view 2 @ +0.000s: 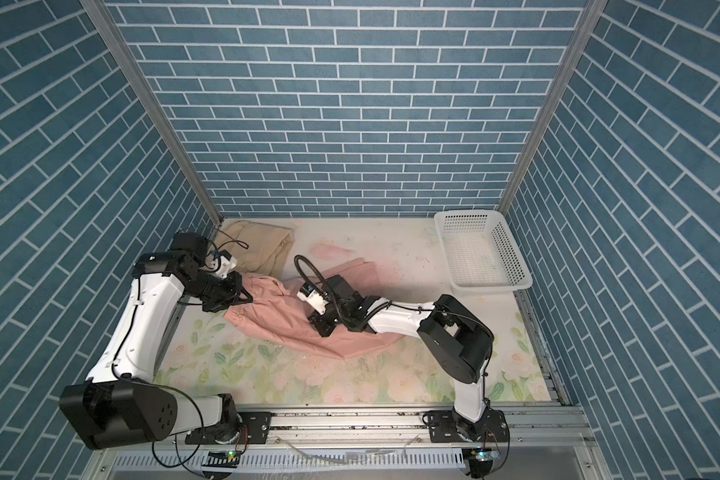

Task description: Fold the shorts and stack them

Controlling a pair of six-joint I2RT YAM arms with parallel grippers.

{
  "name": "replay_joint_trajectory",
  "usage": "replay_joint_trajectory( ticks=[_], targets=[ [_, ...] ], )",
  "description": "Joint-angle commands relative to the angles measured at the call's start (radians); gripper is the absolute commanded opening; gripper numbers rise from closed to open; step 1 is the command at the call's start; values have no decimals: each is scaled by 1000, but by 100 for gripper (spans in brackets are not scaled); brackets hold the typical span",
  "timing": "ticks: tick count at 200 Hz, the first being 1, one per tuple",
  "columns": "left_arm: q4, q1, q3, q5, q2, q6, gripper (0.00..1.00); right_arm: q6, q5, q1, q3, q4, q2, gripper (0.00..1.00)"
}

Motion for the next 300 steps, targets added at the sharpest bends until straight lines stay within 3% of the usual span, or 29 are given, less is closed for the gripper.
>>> replay_joint_trajectory(
  ticks=[1, 34, 108, 176, 221, 257, 300],
  targets=[
    [-79, 9, 77, -37, 36, 55, 0, 7, -68, 79, 70, 29, 83, 0],
    [-102, 9, 150, -29, 58, 56, 0, 120, -75, 103, 177, 96, 195, 0],
    [-116, 8, 132, -6, 18, 121, 0, 174, -68, -32, 129, 215, 147, 0],
    [-104, -3, 87, 59, -33, 160, 0, 221, -62, -28, 412, 246, 421, 0],
    [-90, -56, 54, 24, -34, 151, 0, 283, -73, -25, 619, 233, 579, 0],
    [-57, -101, 45, -22, -20, 113, 0, 223, -31, -42, 543, 204, 477, 0],
    [-77, -102, 81, -96, 7, 96, 0, 153, -33, -78, 175, 228, 164, 0]
  ],
)
